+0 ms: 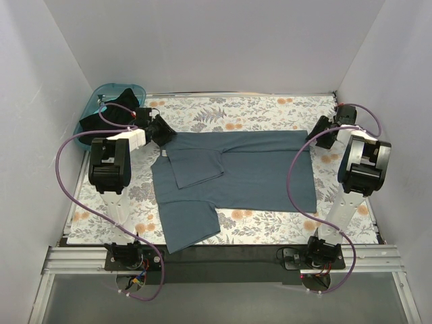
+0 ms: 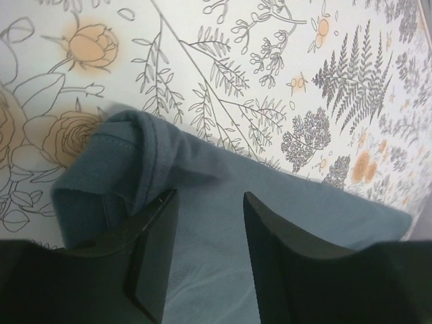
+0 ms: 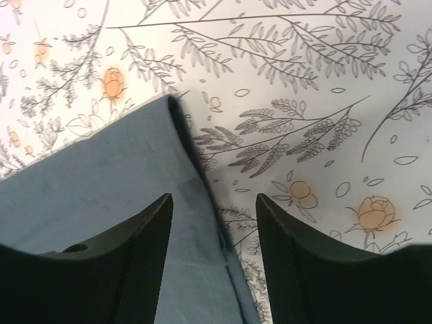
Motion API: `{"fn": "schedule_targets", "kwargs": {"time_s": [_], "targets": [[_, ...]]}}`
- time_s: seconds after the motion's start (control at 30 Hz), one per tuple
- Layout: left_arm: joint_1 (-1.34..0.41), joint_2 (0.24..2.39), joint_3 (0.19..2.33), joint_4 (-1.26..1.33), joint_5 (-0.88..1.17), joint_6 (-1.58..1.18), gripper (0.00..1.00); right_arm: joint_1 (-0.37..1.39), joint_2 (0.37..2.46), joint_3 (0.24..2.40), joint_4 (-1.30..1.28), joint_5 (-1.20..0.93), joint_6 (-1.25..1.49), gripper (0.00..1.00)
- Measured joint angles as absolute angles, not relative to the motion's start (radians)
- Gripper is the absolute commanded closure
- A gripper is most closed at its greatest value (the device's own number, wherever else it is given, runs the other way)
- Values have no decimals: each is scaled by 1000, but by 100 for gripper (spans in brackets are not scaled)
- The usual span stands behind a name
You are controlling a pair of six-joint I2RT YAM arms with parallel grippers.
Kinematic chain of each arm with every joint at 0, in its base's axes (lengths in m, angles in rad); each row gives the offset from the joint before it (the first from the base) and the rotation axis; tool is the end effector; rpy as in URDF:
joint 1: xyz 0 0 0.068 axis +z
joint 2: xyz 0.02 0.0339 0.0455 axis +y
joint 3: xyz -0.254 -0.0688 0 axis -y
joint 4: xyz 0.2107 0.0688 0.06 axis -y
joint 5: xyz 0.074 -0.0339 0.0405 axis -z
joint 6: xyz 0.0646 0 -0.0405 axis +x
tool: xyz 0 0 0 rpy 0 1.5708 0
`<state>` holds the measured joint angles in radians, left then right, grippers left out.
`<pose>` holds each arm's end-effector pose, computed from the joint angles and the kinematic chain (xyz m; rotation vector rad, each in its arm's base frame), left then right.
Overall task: Fold and stack the t-shirts
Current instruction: Fold the tshirt
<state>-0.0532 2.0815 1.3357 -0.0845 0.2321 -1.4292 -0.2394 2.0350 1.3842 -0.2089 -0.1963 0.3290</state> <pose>0.4306 -0.0378 0.1352 -1.5596 2.0826 -0.9047 0.4182 -0.0891 0.1566 0.5951 2.3535 0.2790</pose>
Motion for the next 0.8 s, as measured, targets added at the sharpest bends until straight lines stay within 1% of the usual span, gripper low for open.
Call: {"fn": "schedule_targets", "kwargs": {"time_s": [0.1,0.23,0.4,0.5,0.57,0.67,0.8], "targets": [[-58,2082,1360,-107,231,-1396,48,-230,2011,1377,-209,-208,329,50],[-67,2065,1370,-134,218,-1360,43,-202,1920,1346,-209,-213,330,50],[-86,1945,1359,-180,177,-1320,43,-152,1805,1303,-193,-227,331,50],[-115,1845,1341,-178,148,-1296,43,-123,1786,1281,-179,-238,334,50],[-138,1806,1333,-171,134,-1284,45,-103,1788,1264,-177,-241,337,50],[-167,1812,1330,-159,129,-1270,47,-87,1796,1249,-179,-248,342,51],[-174,1884,1327,-162,125,-1260,47,-84,1832,1249,-172,-259,350,51]]}}
